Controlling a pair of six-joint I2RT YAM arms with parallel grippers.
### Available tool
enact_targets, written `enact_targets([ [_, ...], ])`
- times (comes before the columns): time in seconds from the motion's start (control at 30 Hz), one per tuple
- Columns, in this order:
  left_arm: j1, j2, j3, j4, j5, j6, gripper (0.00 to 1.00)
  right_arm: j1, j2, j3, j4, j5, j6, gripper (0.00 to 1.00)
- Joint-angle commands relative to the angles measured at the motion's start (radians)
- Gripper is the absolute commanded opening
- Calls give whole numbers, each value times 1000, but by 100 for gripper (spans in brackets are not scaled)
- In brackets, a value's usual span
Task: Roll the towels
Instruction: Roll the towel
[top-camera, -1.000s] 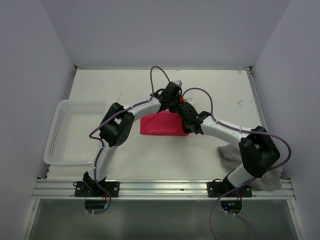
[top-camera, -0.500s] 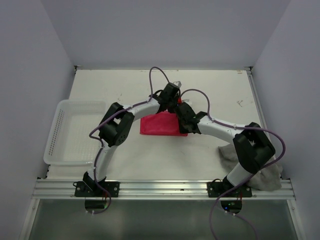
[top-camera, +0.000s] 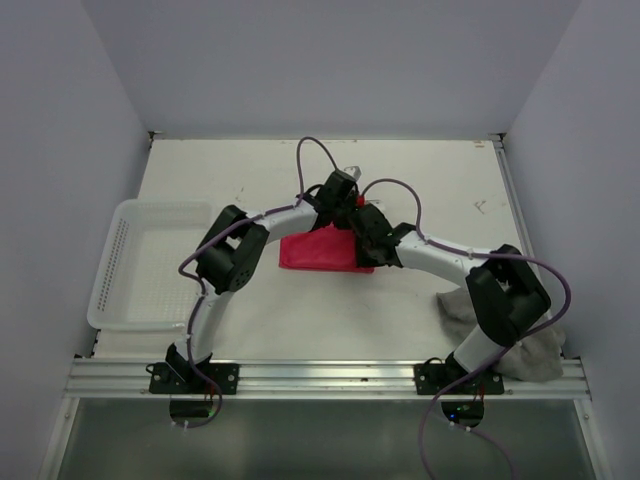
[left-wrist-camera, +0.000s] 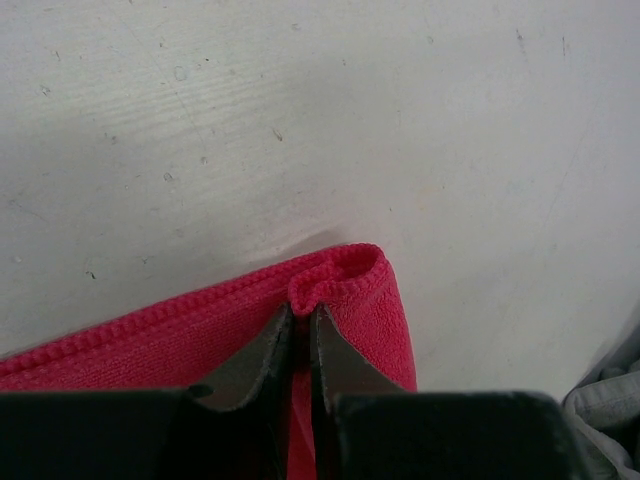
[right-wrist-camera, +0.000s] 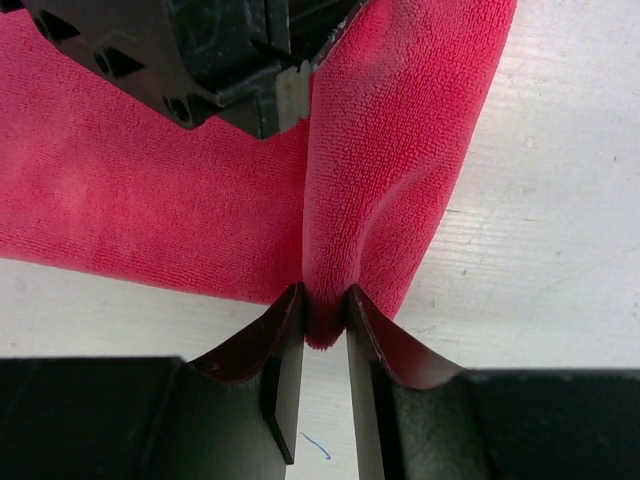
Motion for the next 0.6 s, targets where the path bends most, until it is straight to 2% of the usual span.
enact_targets([
  [0.0, 7, -62, -23, 41, -9, 33, 12, -23, -60, 1, -16, -49, 38, 31],
  [0.17, 7, -59, -29, 53, 2, 36, 12, -95, -160, -34, -9, -133, 79, 38],
  [0.4, 7, -62, -42, 63, 2, 38, 12, -207, -234, -134, 80, -274, 162, 41],
  [0.57, 7, -62, -45, 63, 3, 36, 12, -236, -214, -171, 145, -331, 190, 52],
])
